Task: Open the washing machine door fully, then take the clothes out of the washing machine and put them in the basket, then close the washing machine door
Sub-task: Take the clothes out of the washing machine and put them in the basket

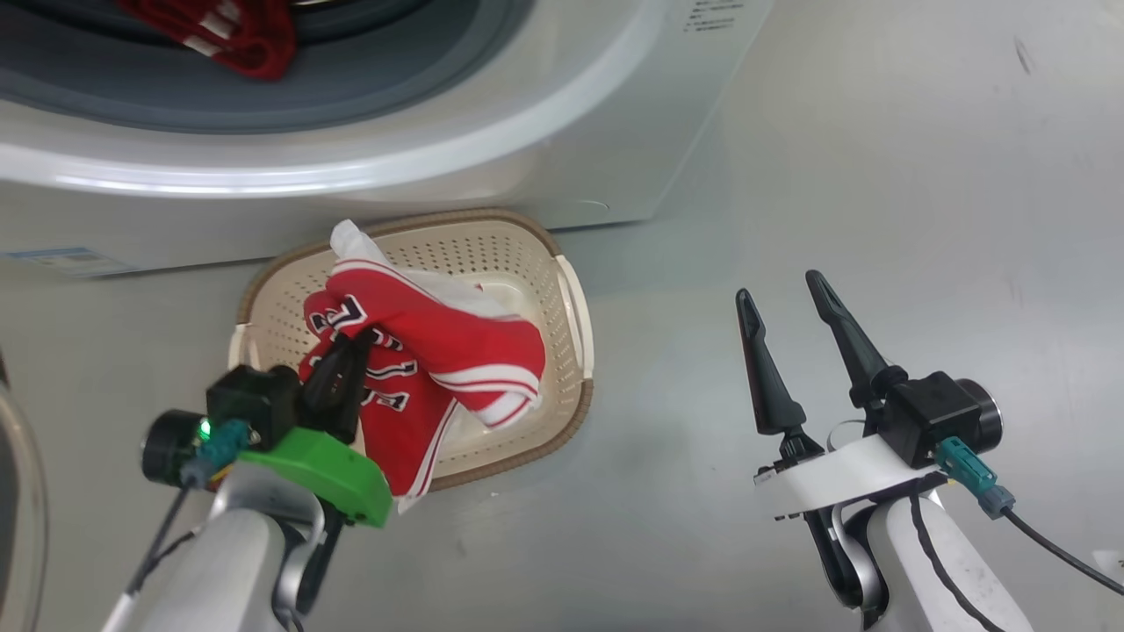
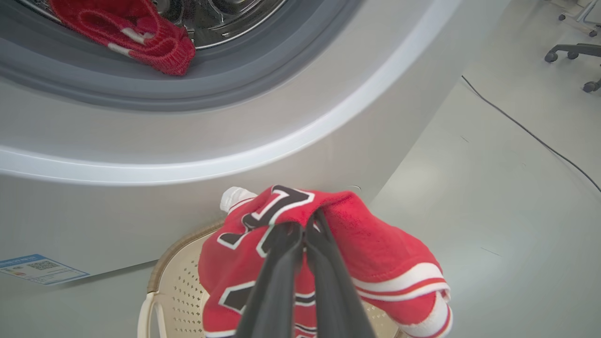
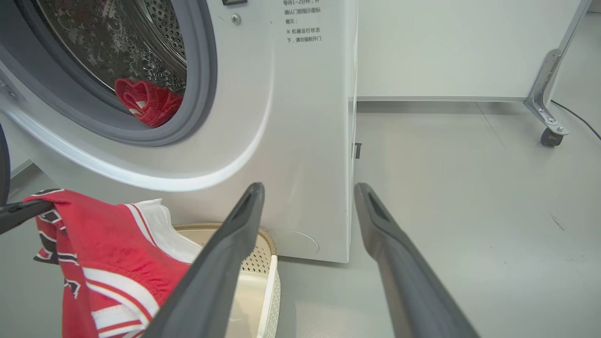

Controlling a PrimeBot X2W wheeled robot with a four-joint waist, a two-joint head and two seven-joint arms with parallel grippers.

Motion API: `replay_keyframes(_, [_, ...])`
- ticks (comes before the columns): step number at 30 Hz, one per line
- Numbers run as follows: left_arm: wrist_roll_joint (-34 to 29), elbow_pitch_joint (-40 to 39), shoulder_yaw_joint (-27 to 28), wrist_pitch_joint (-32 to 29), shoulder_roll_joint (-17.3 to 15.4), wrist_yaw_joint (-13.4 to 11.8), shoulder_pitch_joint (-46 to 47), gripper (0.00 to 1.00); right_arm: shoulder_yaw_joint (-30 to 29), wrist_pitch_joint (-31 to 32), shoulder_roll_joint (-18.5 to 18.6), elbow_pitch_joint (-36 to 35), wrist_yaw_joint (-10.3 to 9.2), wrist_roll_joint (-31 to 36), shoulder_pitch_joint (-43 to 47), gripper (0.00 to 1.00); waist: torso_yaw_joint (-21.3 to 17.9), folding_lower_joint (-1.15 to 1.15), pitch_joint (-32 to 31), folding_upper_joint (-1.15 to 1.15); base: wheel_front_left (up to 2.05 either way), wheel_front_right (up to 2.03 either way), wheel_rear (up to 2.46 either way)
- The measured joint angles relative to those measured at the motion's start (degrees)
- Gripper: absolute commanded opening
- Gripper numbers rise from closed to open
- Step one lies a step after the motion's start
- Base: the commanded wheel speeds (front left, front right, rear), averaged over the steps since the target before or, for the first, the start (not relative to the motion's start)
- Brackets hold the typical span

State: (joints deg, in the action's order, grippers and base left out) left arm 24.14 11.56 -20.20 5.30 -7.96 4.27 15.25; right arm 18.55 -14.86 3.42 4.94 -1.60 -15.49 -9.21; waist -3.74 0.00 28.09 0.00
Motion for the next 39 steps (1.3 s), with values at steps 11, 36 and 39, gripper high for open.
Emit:
replay_keyframes(11, [0.13, 11.65, 2.05, -6.72, -4.24, 0.08, 8.61, 0.0, 2.12, -0.01, -0.26, -1.87, -0.01, -0.36, -3.46, 1.0, -5.55, 0.0, 6.48, 0.0, 0.0, 0.0, 0.0])
replay_keyframes(36, [2.99, 29.53, 4.55, -9.15, -5.04, 1.16, 16.73, 1.0, 4.02, -0.01, -0.59, -3.21, -2.1, -6.57, -7.81, 1.0, -13.42, 0.0, 14.14, 0.0, 0.0, 0.0, 0.0])
replay_keyframes(39, [2.98, 30.41, 4.6, -7.54, -4.46, 1.16, 17.18, 1.0, 3.63, -0.01, -0.6, -2.87, -2.11, -5.92, -8.01, 1.0, -12.62, 0.0, 13.61, 0.0, 0.0, 0.0, 0.0])
